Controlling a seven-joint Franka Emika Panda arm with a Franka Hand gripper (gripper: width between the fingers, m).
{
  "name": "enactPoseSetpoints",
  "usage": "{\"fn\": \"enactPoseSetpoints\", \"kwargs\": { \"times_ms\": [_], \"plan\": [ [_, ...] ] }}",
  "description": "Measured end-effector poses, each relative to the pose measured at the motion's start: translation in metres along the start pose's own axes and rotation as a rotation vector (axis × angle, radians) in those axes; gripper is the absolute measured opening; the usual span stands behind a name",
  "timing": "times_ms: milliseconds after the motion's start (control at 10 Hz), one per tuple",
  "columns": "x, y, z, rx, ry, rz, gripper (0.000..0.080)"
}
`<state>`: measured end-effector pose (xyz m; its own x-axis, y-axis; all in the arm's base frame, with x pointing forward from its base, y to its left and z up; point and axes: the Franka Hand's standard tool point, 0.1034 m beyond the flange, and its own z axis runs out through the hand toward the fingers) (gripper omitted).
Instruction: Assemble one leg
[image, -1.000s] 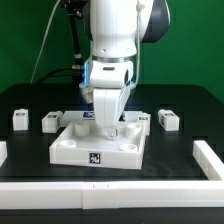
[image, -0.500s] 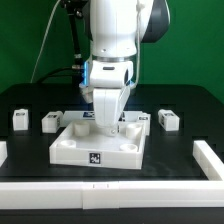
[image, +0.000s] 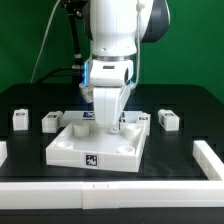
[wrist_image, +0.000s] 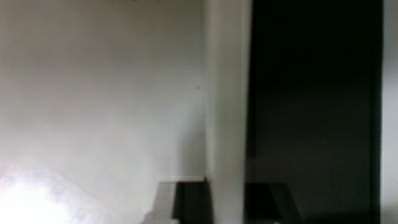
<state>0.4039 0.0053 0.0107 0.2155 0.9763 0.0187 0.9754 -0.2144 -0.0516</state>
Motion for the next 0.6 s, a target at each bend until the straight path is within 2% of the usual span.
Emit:
{"fn": "enactPoseSetpoints", "kwargs": {
  "times_ms": [300, 400, 600],
  "plan": [
    [0.001, 0.002, 0.0, -0.002, 0.0, -0.012, 0.0061],
    [0.006, 0.014, 0.0, -0.008, 0.004, -0.042, 0.0061],
    [0.032, 0.031, 0.0, -0.031, 0.018, -0.1, 0.0061]
  ]
}}
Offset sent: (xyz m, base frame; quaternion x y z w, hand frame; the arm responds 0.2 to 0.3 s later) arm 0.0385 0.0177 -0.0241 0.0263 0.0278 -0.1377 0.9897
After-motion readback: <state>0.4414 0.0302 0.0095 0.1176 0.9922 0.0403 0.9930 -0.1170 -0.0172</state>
